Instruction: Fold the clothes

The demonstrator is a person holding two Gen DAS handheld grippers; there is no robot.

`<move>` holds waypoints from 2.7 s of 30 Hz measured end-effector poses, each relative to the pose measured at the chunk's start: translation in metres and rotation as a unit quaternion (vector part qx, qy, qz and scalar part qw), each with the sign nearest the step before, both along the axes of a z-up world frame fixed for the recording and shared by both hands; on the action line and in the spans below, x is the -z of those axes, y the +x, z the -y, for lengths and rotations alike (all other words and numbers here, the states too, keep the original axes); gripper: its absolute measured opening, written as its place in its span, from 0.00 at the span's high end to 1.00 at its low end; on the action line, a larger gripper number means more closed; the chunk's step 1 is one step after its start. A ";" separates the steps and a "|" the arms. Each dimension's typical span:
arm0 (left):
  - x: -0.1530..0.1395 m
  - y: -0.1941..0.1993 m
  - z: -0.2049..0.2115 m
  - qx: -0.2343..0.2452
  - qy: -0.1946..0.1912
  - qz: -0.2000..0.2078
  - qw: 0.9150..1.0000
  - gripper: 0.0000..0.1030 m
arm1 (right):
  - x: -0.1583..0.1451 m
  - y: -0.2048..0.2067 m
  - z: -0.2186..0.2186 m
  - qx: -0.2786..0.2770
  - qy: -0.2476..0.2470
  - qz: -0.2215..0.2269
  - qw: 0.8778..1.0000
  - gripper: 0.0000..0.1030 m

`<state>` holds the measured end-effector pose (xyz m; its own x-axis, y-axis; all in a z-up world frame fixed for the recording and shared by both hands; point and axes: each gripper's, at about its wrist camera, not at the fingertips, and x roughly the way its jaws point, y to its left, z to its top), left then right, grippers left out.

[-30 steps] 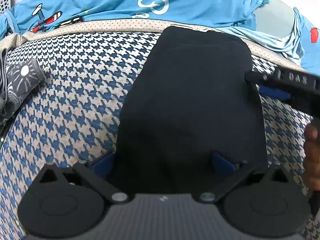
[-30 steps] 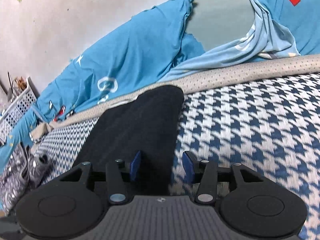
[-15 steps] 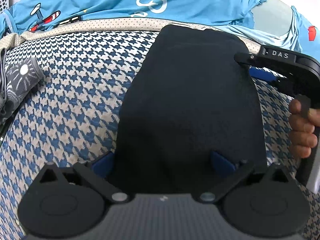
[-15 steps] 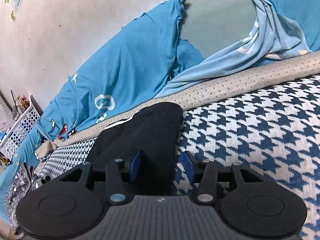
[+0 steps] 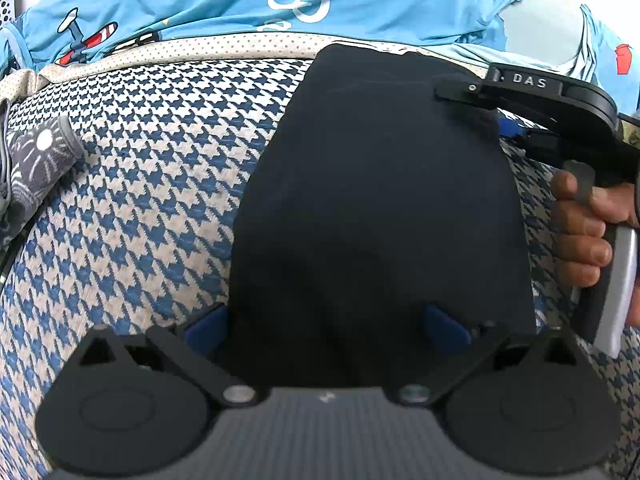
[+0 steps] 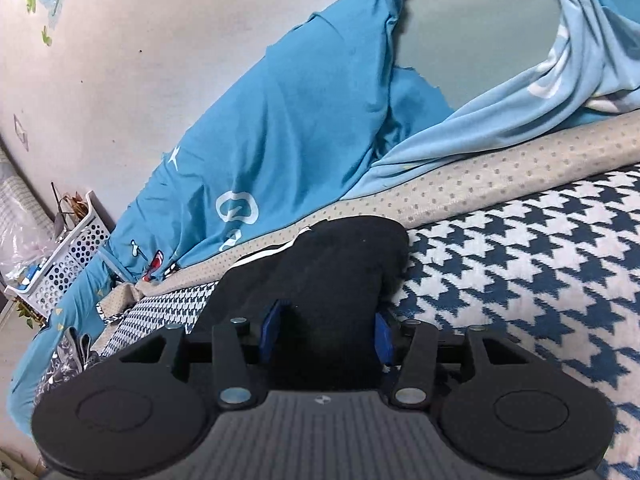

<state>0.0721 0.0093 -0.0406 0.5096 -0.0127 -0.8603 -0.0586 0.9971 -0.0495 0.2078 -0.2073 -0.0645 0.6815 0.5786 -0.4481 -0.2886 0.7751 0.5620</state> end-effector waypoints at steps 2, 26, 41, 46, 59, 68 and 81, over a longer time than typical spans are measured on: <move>0.000 0.000 0.000 0.001 0.002 0.001 1.000 0.00 | 0.001 0.000 -0.003 0.003 -0.001 0.002 1.000 0.66; -0.001 -0.009 0.015 0.033 -0.006 0.009 0.999 0.00 | -0.025 -0.020 -0.001 0.075 -0.049 0.020 0.996 0.91; -0.002 -0.025 0.037 0.090 -0.007 0.033 0.995 0.00 | -0.053 -0.048 0.079 0.219 -0.080 0.014 0.972 0.91; -0.001 -0.029 0.040 0.096 -0.006 0.038 0.995 0.00 | -0.056 -0.067 0.122 0.272 -0.084 0.001 0.959 0.91; 0.007 -0.035 0.061 0.125 0.007 0.044 0.991 0.00 | -0.050 -0.095 0.183 0.328 -0.129 -0.025 0.936 0.91; 0.009 -0.033 0.069 0.130 0.016 0.046 0.990 0.00 | -0.036 -0.104 0.190 0.334 -0.174 -0.060 0.924 0.69; -0.006 -0.044 0.065 0.132 0.039 0.088 0.987 0.00 | -0.082 -0.165 0.193 0.358 -0.155 -0.032 0.920 0.53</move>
<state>0.0279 -0.0555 -0.0346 0.6396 -0.1029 -0.7618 0.2066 0.9775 0.0415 0.0430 -0.3998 0.0173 0.8043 -0.1706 -0.5692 0.3848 0.8795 0.2801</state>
